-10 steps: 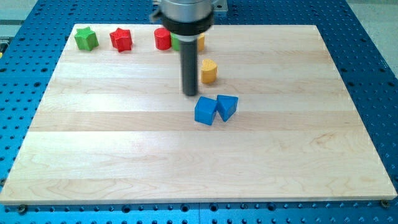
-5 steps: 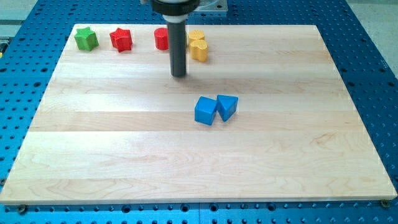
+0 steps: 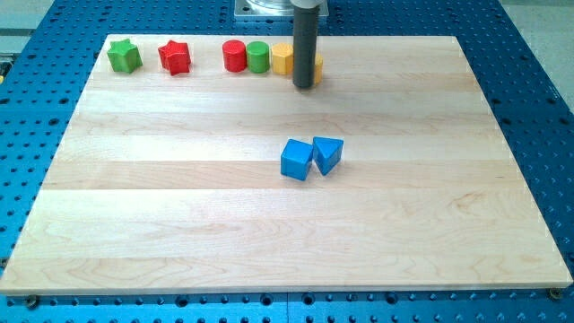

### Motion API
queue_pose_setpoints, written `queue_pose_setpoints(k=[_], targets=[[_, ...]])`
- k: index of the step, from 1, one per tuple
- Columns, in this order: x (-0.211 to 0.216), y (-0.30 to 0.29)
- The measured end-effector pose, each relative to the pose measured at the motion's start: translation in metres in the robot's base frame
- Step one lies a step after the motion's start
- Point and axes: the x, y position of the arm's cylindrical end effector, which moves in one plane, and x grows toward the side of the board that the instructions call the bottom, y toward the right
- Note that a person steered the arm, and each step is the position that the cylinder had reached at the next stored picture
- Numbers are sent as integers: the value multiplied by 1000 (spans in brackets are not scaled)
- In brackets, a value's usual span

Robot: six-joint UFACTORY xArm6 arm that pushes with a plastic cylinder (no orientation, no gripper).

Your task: Slide the heart close to the hexagon

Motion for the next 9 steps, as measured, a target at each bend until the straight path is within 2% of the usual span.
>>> queue_pose_setpoints(k=[1, 2, 3, 4, 5, 6, 9], targets=[[15, 14], [1, 57], [-34, 41], [-25, 37], [21, 36], [9, 15], [-10, 9]])
